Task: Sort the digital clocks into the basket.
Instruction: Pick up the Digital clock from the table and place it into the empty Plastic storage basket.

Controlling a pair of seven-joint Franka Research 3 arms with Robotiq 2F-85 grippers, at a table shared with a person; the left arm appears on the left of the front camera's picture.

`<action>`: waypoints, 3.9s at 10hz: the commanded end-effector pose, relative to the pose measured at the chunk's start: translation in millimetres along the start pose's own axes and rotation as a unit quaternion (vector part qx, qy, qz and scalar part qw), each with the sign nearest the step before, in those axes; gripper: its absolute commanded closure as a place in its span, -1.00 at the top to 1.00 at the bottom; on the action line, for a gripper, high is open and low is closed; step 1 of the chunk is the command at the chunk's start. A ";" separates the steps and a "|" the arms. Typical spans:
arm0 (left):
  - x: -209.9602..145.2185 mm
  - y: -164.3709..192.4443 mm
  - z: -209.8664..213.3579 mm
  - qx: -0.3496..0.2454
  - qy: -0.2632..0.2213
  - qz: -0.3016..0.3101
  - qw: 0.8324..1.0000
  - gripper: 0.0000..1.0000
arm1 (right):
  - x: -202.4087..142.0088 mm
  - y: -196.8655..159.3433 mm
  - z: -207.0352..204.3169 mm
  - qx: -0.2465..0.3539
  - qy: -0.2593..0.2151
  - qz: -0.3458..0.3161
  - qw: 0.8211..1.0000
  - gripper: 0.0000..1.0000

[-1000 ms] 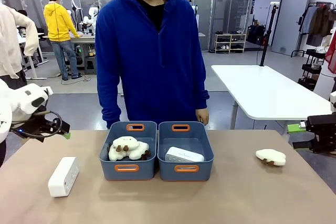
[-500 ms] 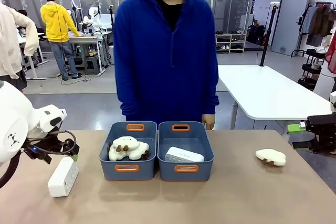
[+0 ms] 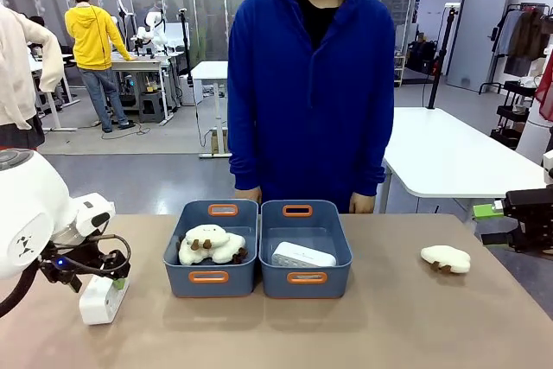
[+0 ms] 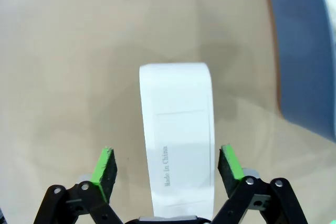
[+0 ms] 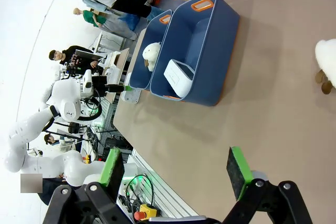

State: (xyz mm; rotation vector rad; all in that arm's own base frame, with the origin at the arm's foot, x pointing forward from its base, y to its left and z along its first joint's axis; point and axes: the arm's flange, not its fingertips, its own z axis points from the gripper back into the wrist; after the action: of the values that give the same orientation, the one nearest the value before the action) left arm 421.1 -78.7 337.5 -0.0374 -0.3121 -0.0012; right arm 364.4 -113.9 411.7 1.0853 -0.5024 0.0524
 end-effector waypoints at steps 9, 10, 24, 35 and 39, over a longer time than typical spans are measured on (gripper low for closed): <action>41.6 5.2 120.2 -0.158 -0.033 0.005 0.987 -0.32 | 0.9 -0.3 1.5 -0.002 0.007 0.002 1.000 1.00; 53.7 -1.8 147.9 -0.205 -0.058 -0.008 0.977 -0.32 | 0.9 -0.3 1.5 -0.002 0.007 0.002 1.000 1.00; 131.5 -295.3 33.1 -0.290 -0.072 -0.016 0.954 -0.32 | 0.9 -0.3 1.5 -0.002 0.007 0.002 1.000 1.00; 121.9 -265.3 34.6 -0.333 -0.042 0.029 0.942 1.00 | 0.9 -0.3 1.5 -0.002 0.007 0.002 1.000 1.00; 84.1 -140.3 115.0 -0.415 -0.041 0.162 0.894 1.00 | 0.9 -0.3 1.5 -0.002 0.007 0.002 1.000 1.00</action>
State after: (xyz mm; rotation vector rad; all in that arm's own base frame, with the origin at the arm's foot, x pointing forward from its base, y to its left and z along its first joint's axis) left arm 500.0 -278.5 473.1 -0.8769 -0.3891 0.1513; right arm 365.0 -113.9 411.6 1.0838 -0.5009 0.0528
